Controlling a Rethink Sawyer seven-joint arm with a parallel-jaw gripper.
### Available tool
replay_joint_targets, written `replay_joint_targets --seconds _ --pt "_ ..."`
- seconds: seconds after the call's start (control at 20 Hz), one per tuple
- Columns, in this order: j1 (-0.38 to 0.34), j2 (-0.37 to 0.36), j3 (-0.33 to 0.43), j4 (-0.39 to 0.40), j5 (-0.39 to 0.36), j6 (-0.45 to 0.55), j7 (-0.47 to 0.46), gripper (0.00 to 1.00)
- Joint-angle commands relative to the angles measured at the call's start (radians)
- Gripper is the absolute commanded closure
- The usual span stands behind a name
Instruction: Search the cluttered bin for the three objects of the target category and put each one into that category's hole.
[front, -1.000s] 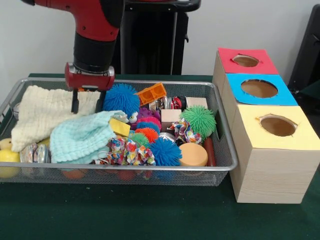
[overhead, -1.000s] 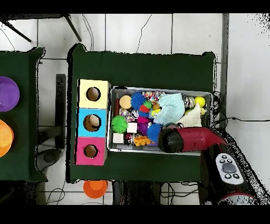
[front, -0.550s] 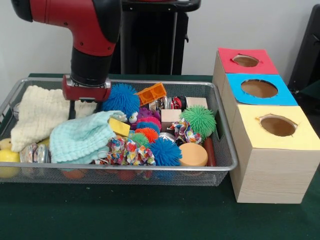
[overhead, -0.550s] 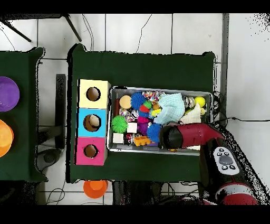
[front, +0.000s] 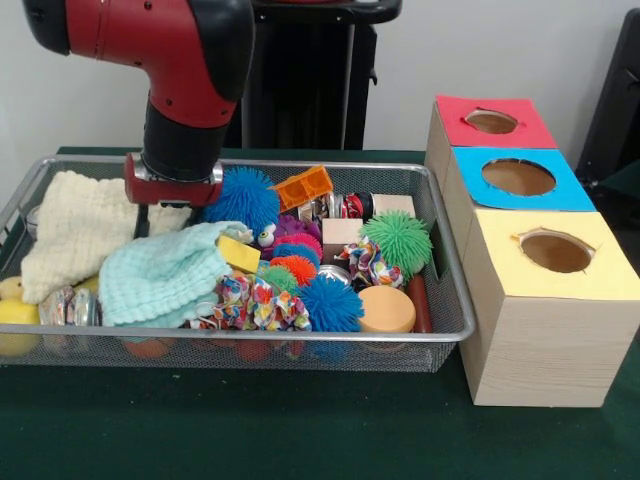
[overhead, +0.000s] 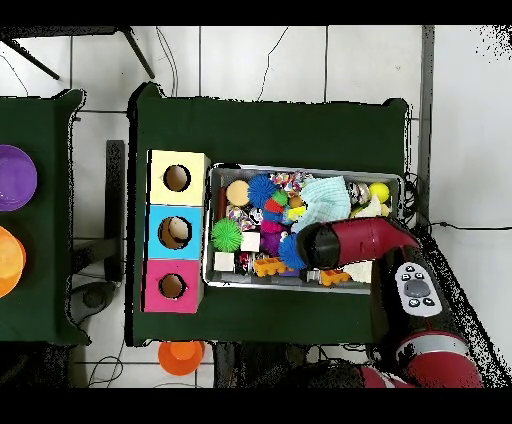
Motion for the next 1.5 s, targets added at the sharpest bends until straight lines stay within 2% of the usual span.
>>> replay_joint_targets --seconds 0.05,0.1,0.15,0.6,0.8,0.85,1.0,1.25,1.5 --pt "0.014 0.054 0.052 -0.075 -0.07 0.107 -0.166 0.0" --pt "0.016 0.054 0.053 -0.076 -0.07 0.113 -0.166 0.0" --pt "0.016 0.052 0.053 -0.073 -0.071 0.116 -0.166 1.0" --pt "0.024 0.045 0.053 -0.066 -0.065 0.168 -0.18 1.0" --pt "0.014 0.039 0.066 -0.054 -0.061 0.138 -0.173 1.0" --pt "0.011 0.026 0.077 -0.041 -0.053 0.111 -0.159 1.0" --pt "0.01 -0.028 0.095 0.003 -0.019 0.123 -0.158 1.0" --pt "-0.008 -0.16 0.134 0.116 0.032 0.14 -0.193 1.0" --pt "0.012 -0.243 0.149 0.179 0.073 0.186 -0.164 1.0"
